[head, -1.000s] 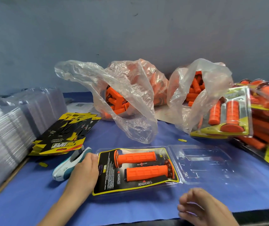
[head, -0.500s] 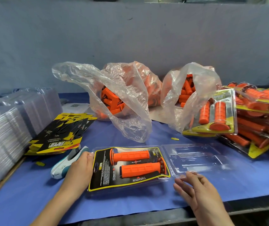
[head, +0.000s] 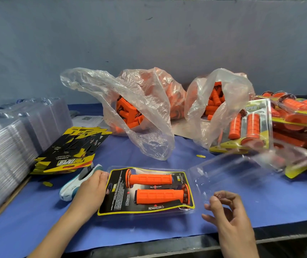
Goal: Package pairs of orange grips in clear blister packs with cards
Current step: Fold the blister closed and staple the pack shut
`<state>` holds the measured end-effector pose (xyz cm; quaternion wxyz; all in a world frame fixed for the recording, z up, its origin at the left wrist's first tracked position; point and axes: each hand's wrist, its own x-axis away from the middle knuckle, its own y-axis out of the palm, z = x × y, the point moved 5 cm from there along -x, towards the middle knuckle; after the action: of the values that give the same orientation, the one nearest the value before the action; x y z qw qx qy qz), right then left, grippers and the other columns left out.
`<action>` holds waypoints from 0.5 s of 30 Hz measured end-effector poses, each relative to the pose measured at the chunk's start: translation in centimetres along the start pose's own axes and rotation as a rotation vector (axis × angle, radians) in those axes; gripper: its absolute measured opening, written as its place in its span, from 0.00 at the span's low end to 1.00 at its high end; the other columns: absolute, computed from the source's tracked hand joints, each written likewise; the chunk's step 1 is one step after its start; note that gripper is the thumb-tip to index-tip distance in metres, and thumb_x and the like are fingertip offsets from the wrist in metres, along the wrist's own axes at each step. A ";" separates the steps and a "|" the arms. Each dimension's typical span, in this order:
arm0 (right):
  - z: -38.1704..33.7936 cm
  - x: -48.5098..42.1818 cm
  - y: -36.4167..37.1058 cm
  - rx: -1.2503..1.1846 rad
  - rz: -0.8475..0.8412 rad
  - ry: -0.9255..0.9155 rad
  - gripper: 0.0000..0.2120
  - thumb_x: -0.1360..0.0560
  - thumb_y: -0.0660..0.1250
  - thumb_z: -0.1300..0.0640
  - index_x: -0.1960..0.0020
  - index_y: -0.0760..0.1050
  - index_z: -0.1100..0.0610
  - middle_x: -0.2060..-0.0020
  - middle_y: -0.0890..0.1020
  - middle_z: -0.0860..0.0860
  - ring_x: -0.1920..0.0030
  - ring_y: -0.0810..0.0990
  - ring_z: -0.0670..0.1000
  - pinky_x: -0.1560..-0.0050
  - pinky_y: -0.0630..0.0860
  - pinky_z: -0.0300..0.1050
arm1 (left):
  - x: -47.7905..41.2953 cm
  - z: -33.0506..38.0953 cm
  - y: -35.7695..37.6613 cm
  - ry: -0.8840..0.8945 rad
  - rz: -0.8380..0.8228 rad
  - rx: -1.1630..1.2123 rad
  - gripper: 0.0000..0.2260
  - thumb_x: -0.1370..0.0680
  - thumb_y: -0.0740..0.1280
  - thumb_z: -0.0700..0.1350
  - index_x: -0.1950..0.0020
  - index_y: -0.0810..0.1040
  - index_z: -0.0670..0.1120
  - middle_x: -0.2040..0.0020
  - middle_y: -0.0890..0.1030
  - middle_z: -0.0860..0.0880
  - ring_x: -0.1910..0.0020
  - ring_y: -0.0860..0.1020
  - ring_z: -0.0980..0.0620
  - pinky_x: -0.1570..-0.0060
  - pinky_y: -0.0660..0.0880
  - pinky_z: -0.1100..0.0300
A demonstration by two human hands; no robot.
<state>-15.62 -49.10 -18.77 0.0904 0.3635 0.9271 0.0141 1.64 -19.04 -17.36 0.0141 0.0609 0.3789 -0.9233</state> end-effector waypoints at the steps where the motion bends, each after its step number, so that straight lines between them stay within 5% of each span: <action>1: -0.2 0.2 0.2 0.037 -0.015 -0.025 0.03 0.27 0.66 0.52 0.54 0.75 0.50 0.60 0.80 0.53 0.62 0.84 0.47 0.63 0.83 0.46 | 0.0 0.1 0.0 0.002 -0.009 -0.004 0.13 0.16 0.54 0.48 0.53 0.76 0.48 0.62 0.81 0.46 0.56 0.78 0.45 0.52 0.72 0.49; 4: -1.4 0.9 1.0 0.150 -0.076 -0.164 0.05 0.30 0.67 0.47 0.55 0.75 0.42 0.60 0.81 0.46 0.60 0.83 0.46 0.60 0.82 0.43 | 0.1 0.2 -0.3 0.008 -0.015 0.002 0.13 0.16 0.55 0.48 0.53 0.76 0.48 0.62 0.82 0.46 0.56 0.79 0.45 0.52 0.73 0.49; 7: -2.7 1.6 1.8 0.384 -0.145 -0.419 0.15 0.25 0.70 0.57 0.51 0.73 0.37 0.57 0.80 0.40 0.57 0.81 0.43 0.58 0.74 0.29 | 0.2 0.2 -0.3 0.015 -0.021 -0.004 0.13 0.16 0.55 0.48 0.52 0.77 0.48 0.60 0.82 0.46 0.55 0.79 0.45 0.50 0.74 0.48; 10: -3.6 2.3 3.0 0.665 -0.220 -0.730 0.16 0.25 0.71 0.60 0.46 0.73 0.39 0.58 0.77 0.41 0.57 0.77 0.43 0.62 0.73 0.34 | 0.1 -0.2 -0.3 0.007 -0.027 -0.003 0.13 0.16 0.56 0.49 0.52 0.77 0.47 0.59 0.82 0.46 0.56 0.80 0.45 0.51 0.74 0.48; 13: -3.2 2.5 3.4 0.841 -0.190 -0.963 0.08 0.22 0.64 0.54 0.49 0.81 0.45 0.58 0.78 0.44 0.57 0.74 0.47 0.63 0.74 0.39 | -0.2 -0.7 -0.1 0.024 -0.070 0.004 0.10 0.17 0.59 0.43 0.56 0.76 0.47 0.57 0.81 0.50 0.56 0.78 0.48 0.56 0.74 0.55; 15: -2.7 2.6 3.6 0.888 -0.199 -1.038 0.17 0.19 0.56 0.49 0.51 0.84 0.48 0.58 0.79 0.46 0.55 0.74 0.49 0.57 0.73 0.41 | -0.2 -0.5 -0.1 0.108 -0.109 0.008 0.13 0.18 0.60 0.42 0.62 0.74 0.50 0.63 0.77 0.54 0.63 0.75 0.53 0.62 0.72 0.59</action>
<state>-15.60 -44.59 -16.17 0.3659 0.2391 0.7107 -0.5512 1.91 -18.62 -17.63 -0.0569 0.0899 0.3782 -0.9196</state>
